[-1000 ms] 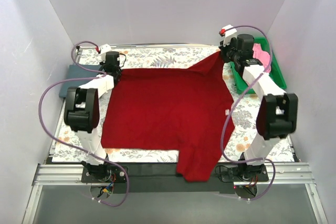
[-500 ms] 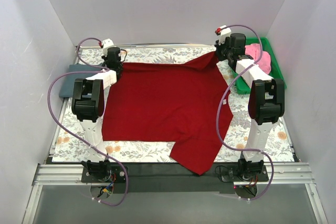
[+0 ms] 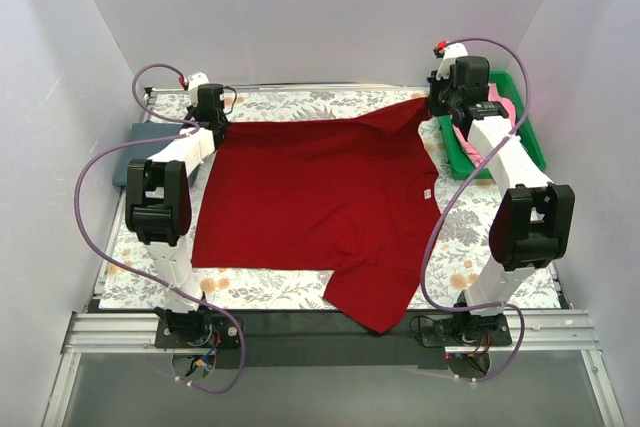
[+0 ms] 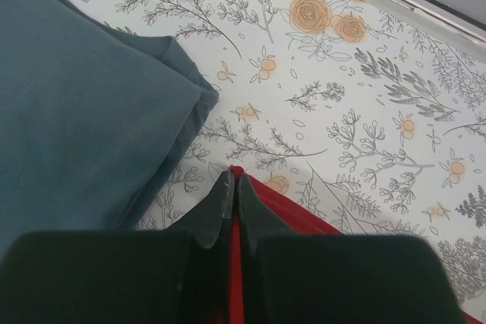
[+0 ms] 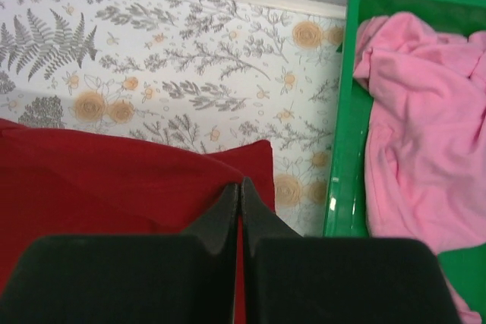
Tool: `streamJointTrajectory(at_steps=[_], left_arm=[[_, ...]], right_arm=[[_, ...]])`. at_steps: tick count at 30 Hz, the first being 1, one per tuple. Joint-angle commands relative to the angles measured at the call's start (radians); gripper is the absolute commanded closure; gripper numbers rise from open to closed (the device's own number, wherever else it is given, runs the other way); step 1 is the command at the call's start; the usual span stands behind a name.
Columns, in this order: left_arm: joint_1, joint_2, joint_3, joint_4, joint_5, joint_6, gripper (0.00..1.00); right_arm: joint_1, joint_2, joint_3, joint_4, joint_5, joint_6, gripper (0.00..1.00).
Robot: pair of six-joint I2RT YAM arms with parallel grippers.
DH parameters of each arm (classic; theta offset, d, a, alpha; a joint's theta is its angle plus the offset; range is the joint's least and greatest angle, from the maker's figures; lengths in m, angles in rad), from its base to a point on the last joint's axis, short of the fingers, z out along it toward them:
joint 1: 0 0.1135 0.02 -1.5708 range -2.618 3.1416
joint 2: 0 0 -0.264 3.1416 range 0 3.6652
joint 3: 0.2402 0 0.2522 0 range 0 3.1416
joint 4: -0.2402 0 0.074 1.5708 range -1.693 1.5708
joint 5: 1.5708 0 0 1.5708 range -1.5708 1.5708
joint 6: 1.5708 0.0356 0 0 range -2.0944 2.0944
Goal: Fold and stack the t-shirts
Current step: Fold the tshirt
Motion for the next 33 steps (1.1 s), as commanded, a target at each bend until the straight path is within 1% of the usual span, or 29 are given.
streamJointTrajectory(at_steps=[1,4,5,11,17,23,30,32,33], left_arm=[[0.008,-0.090,-0.008,-0.100,0.004,-0.034,1.00],[0.008,-0.107,-0.008,-0.138,0.004,-0.042,1.00],[0.008,-0.111,-0.011,-0.145,-0.002,-0.048,1.00],[0.008,-0.145,-0.018,-0.188,0.001,-0.073,1.00],[0.008,-0.185,-0.007,-0.261,0.012,-0.129,1.00],[0.008,-0.243,-0.024,-0.341,0.019,-0.201,1.00],[0.008,-0.285,-0.140,-0.347,0.030,-0.298,1.00],[0.008,-0.291,-0.198,-0.333,0.027,-0.319,1.00],[0.008,-0.292,-0.218,-0.329,0.021,-0.341,1.00]], right_arm=[[-0.001,-0.052,-0.047,-0.091,0.040,0.089,0.99],[0.000,-0.075,-0.084,-0.124,0.044,0.116,0.99],[0.000,-0.082,-0.092,-0.142,0.070,0.121,0.99],[0.002,-0.091,-0.097,-0.200,0.057,0.187,0.99],[0.012,-0.098,-0.077,-0.283,0.060,0.241,0.99],[0.031,-0.138,-0.115,-0.337,0.072,0.290,0.99],[0.052,-0.189,-0.231,-0.338,0.071,0.343,0.99],[0.052,-0.191,-0.274,-0.338,0.057,0.356,0.99],[0.051,-0.192,-0.290,-0.338,0.017,0.357,0.99]])
